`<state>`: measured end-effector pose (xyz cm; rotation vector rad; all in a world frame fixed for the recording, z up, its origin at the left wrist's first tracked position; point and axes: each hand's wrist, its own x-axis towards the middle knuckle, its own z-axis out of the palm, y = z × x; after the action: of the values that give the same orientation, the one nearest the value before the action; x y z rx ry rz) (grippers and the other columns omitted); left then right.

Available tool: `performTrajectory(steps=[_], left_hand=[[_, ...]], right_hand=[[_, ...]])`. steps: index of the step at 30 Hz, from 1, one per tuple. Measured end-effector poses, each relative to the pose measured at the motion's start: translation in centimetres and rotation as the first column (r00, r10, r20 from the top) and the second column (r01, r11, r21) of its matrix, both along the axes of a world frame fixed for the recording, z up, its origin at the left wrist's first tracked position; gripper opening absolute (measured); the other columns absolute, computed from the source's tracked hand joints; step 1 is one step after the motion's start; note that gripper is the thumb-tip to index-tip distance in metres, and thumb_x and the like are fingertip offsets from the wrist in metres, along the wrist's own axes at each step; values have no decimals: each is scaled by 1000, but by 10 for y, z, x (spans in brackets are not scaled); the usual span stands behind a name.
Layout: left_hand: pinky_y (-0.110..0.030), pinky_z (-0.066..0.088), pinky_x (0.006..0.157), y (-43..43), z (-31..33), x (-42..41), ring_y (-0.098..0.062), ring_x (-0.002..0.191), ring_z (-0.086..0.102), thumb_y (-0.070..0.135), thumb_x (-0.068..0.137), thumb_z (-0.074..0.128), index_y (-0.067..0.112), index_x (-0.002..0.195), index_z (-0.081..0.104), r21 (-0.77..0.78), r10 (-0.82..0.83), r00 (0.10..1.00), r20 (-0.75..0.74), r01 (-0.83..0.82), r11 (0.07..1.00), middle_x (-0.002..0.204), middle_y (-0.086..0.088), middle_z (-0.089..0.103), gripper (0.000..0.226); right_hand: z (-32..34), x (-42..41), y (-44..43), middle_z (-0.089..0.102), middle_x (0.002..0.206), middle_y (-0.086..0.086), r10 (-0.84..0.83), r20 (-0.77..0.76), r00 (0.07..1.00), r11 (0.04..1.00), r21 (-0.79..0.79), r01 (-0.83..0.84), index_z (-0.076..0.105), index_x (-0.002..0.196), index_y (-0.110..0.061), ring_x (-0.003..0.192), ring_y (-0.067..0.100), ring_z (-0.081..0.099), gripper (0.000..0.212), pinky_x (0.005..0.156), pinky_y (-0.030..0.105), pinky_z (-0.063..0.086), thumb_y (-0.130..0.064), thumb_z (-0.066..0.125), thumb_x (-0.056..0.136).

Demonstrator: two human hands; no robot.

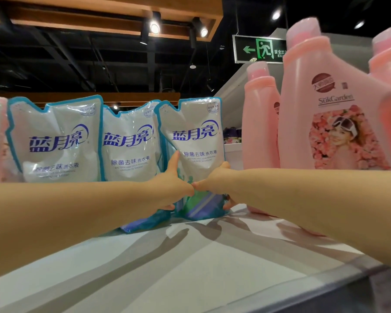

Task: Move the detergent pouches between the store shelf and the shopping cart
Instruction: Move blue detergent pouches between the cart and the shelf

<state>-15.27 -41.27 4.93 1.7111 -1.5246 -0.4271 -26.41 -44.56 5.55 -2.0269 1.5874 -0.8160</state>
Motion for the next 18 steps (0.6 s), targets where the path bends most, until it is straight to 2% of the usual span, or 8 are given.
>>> performTrajectory(steps=[2, 4, 6, 9, 11, 13, 15, 18], left_hand=[[-37, 55, 83, 2, 7, 2, -23, 104, 60, 11, 87, 58, 51, 142, -8, -14, 12, 1000, 29, -12, 1000, 102, -4, 56, 94], [-40, 53, 88, 4, 13, 2, -24, 109, 57, 9, 89, 57, 53, 142, -6, 23, 5, 1000, 18, -6, 1000, 123, -7, 54, 93], [-43, 51, 92, 6, 14, -1, -25, 110, 56, 7, 90, 56, 53, 141, -8, 65, -6, 1000, 0, 6, 998, 142, -10, 43, 94], [-43, 51, 92, 4, 14, -5, -23, 103, 55, 9, 91, 55, 53, 140, -11, 65, 5, 1000, -8, -4, 998, 144, -9, 41, 94], [-41, 52, 89, 4, 15, -7, -23, 101, 56, 11, 91, 54, 52, 140, -12, 64, 19, 1000, -12, -18, 998, 143, -8, 42, 93], [-38, 54, 82, -1, 16, -7, -23, 99, 57, 13, 93, 52, 50, 142, -10, 15, 41, 999, -16, -41, 999, 139, -8, 45, 88], [-38, 55, 78, -7, 22, -10, -25, 95, 60, 12, 94, 49, 44, 146, -3, -112, 90, 995, -40, -94, 989, 128, -9, 51, 80], [-39, 58, 68, -16, 32, -14, -24, 78, 64, 12, 96, 48, 39, 147, 0, -256, 86, 982, -170, -128, 958, 94, -8, 56, 75]], right_hand=[[-1, 0, -1, 27, 139, 13, -29, 20, 999, 1000, -11, 29, 11, 139, -4, 128, 27, 34, 76, 103, 33, 38, -44, 55, 91], [2, -3, 1, 27, 141, 13, 3, 38, 999, 1000, 0, -3, 12, 140, -4, 129, 28, 34, 74, 105, 35, 37, -44, 53, 92], [0, -5, 0, 26, 142, 15, 18, 65, 998, 999, 44, -21, 8, 142, -4, 129, 30, 36, 81, 103, 38, 40, -42, 57, 91], [-1, -4, -1, 27, 143, 17, 20, 57, 998, 999, 47, -23, 3, 144, -2, 127, 31, 39, 87, 97, 36, 45, -42, 58, 90], [-1, -6, 1, 27, 140, 12, 12, 87, 996, 998, 63, -17, 7, 142, -5, 125, 27, 39, 80, 96, 33, 47, -41, 57, 90], [-2, -7, 3, 26, 140, 11, 38, 110, 993, 997, 56, -44, 11, 140, -6, 127, 26, 37, 74, 101, 34, 43, -39, 57, 91], [-1, -8, 1, 27, 141, 11, 48, 100, 994, 997, 62, -54, 14, 138, -5, 128, 26, 36, 70, 105, 35, 39, -38, 56, 92], [3, -9, 4, 27, 144, 14, 66, 103, 992, 993, 91, -75, 11, 141, -5, 131, 29, 35, 73, 106, 36, 36, -35, 57, 92]])
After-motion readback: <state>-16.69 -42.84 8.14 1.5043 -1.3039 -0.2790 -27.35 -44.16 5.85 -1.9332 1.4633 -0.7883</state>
